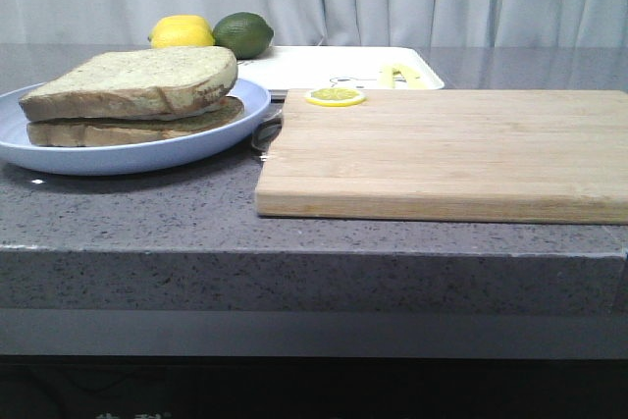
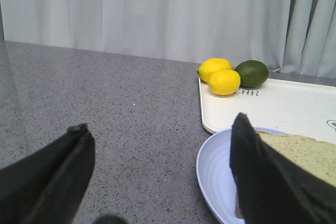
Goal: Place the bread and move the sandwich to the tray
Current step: 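Open the right gripper and withdraw it from the sandwich, then grasp the blue plate rim with the left gripper and lift it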
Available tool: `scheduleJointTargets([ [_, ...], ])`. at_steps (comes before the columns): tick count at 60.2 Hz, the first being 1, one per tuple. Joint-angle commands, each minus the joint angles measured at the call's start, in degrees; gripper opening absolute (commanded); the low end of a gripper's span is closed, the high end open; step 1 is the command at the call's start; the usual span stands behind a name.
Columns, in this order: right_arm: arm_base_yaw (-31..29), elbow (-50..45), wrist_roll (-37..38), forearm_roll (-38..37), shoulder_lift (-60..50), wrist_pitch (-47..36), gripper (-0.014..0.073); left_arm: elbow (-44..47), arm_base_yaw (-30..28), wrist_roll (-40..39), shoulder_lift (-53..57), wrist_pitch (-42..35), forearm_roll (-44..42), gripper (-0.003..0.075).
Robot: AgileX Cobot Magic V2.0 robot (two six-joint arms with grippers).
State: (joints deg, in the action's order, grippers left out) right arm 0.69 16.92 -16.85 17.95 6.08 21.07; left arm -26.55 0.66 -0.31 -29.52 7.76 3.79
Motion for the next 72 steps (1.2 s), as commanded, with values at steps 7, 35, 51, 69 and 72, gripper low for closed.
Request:
scheduleJointTargets([
  [7,0.10,1.44,-0.09,-0.05,0.61,-5.28,-0.0061,-11.42,2.84,0.31,-12.03,1.46,0.75,0.0533],
  [35,0.10,1.44,-0.09,-0.05,0.61,-5.03,-0.0061,-43.16,6.82,5.05,-48.85,28.23,-0.42,0.0533],
  [51,0.10,1.44,-0.09,-0.05,0.61,-4.97,-0.0061,-50.78,6.82,5.91,-59.89,39.32,-0.41,0.0533],
  [69,0.10,1.44,-0.09,-0.05,0.61,-4.91,-0.0061,-51.09,6.82,5.91,-65.13,39.32,-0.41,0.0533],
  [72,0.10,1.44,-0.09,-0.05,0.61,-4.91,-0.0061,-51.09,6.82,5.91,-65.56,39.32,-0.31,0.0519],
])
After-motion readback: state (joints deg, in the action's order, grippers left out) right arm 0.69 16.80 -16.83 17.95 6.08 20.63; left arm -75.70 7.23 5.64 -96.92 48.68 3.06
